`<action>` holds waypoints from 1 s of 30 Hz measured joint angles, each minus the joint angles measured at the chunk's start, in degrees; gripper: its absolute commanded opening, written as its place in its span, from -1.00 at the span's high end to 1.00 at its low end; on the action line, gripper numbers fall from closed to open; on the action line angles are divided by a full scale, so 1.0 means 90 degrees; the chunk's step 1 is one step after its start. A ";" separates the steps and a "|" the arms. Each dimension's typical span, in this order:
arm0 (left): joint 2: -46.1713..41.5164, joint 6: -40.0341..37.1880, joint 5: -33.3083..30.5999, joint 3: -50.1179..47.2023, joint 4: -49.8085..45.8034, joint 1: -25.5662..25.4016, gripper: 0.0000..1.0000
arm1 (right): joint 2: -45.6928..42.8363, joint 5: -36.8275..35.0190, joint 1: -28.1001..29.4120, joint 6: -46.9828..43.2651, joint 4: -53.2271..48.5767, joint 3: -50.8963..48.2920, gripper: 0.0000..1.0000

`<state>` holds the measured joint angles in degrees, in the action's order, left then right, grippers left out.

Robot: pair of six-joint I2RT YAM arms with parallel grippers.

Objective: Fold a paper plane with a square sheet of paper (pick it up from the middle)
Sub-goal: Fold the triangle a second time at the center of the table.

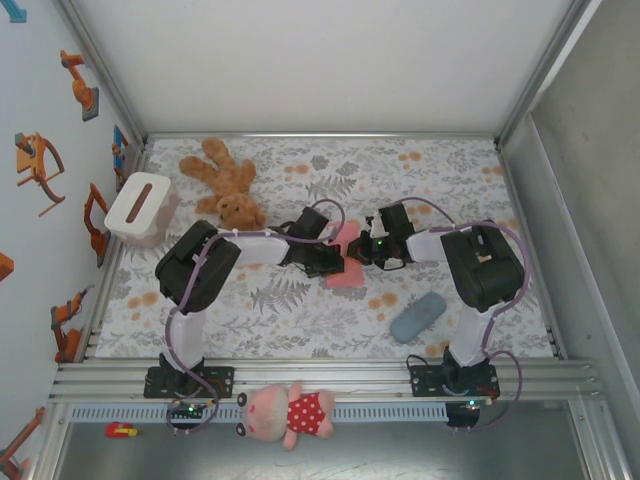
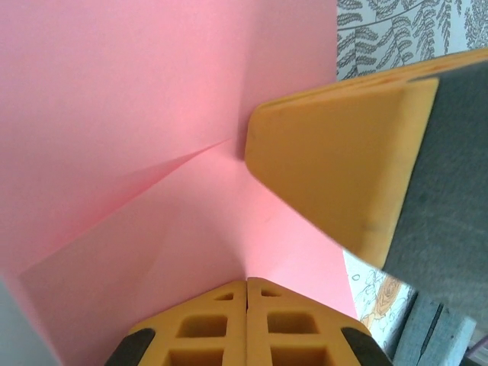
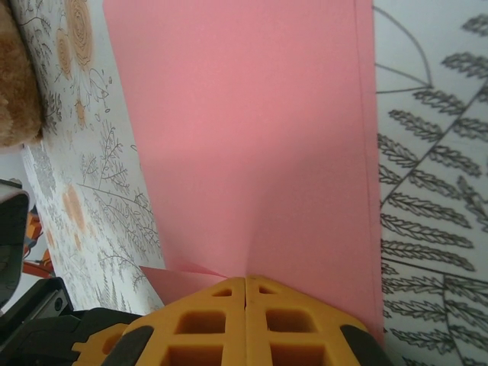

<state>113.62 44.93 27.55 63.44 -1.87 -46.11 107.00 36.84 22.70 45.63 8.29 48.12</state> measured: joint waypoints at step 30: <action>-0.1569 0.0493 0.0019 -0.1622 -0.0350 -0.0012 0.93 | 0.0000 0.0005 0.0000 -0.0002 -0.0153 0.0100 1.00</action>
<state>99.50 49.36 27.73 48.84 -5.02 -46.22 107.00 36.88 22.70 45.60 6.92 49.01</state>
